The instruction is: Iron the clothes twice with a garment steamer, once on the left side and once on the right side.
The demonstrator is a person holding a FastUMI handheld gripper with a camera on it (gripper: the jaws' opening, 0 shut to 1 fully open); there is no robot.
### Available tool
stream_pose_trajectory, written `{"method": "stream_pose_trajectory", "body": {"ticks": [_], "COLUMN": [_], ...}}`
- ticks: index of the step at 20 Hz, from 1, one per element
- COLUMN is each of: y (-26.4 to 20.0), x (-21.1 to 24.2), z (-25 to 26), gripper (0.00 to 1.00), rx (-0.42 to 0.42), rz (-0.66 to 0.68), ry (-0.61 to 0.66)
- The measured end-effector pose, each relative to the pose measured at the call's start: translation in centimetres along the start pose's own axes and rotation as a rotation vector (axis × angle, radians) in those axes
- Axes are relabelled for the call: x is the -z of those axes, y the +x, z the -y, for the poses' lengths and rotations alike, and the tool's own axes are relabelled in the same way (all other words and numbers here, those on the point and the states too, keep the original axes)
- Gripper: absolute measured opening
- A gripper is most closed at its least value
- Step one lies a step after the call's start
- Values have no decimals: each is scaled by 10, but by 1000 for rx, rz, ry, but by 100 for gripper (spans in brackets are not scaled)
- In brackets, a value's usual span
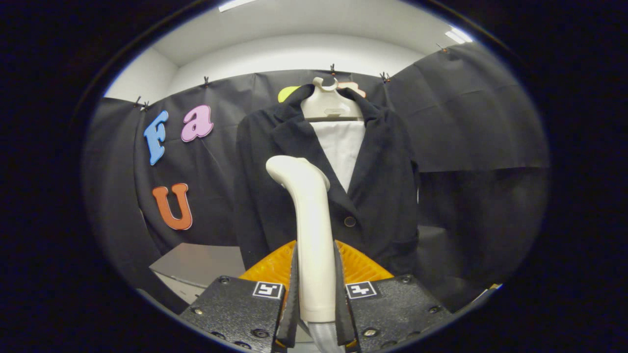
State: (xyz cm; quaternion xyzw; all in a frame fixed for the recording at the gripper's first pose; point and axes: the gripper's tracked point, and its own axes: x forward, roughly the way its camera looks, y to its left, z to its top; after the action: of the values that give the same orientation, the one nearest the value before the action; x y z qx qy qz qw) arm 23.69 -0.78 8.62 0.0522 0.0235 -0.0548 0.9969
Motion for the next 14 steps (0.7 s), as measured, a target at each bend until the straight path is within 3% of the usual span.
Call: {"method": "stream_pose_trajectory", "body": {"ticks": [14], "y": [-6], "x": [83], "z": [16], "gripper": [34], "rx": [29], "rz": [-119], "ry": [-28]}}
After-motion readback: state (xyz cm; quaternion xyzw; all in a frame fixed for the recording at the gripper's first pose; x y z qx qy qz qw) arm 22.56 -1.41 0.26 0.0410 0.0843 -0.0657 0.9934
